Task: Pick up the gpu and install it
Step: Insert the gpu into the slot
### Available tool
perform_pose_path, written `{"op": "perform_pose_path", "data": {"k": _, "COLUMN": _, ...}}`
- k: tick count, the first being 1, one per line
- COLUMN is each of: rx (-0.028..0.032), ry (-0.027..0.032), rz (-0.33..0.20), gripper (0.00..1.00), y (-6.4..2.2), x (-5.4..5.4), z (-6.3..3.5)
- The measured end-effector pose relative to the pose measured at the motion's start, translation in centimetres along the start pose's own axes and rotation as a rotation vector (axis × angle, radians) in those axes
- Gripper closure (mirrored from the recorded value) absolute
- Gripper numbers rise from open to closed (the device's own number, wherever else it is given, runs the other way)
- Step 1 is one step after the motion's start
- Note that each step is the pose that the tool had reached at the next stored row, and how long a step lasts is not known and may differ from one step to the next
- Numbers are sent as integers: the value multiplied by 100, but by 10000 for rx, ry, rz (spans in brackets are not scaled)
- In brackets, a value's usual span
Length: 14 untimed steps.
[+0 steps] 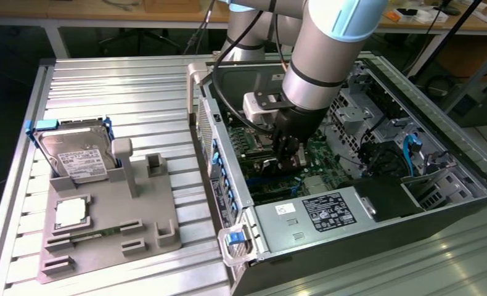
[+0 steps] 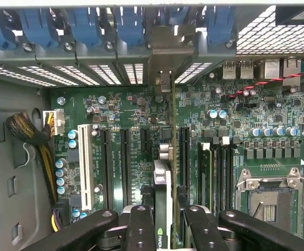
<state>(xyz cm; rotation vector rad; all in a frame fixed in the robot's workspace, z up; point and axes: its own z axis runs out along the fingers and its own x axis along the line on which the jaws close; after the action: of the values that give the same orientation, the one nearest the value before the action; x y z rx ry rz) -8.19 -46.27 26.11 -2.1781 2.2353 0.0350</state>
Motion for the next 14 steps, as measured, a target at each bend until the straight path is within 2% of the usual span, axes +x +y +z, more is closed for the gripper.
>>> {"op": "perform_pose_path", "data": {"k": 8, "rx": -3, "ry": 6, "rz": 0, "gripper": 73, "y": 1, "x": 2, "z": 32}}
{"op": "perform_pose_path", "data": {"k": 10, "rx": 4, "ry": -9, "rz": 1, "gripper": 73, "y": 0, "x": 0, "z": 16}}
{"op": "perform_pose_path", "data": {"k": 14, "rx": -1, "ry": 3, "rz": 1, "gripper": 73, "y": 2, "x": -9, "z": 6}}
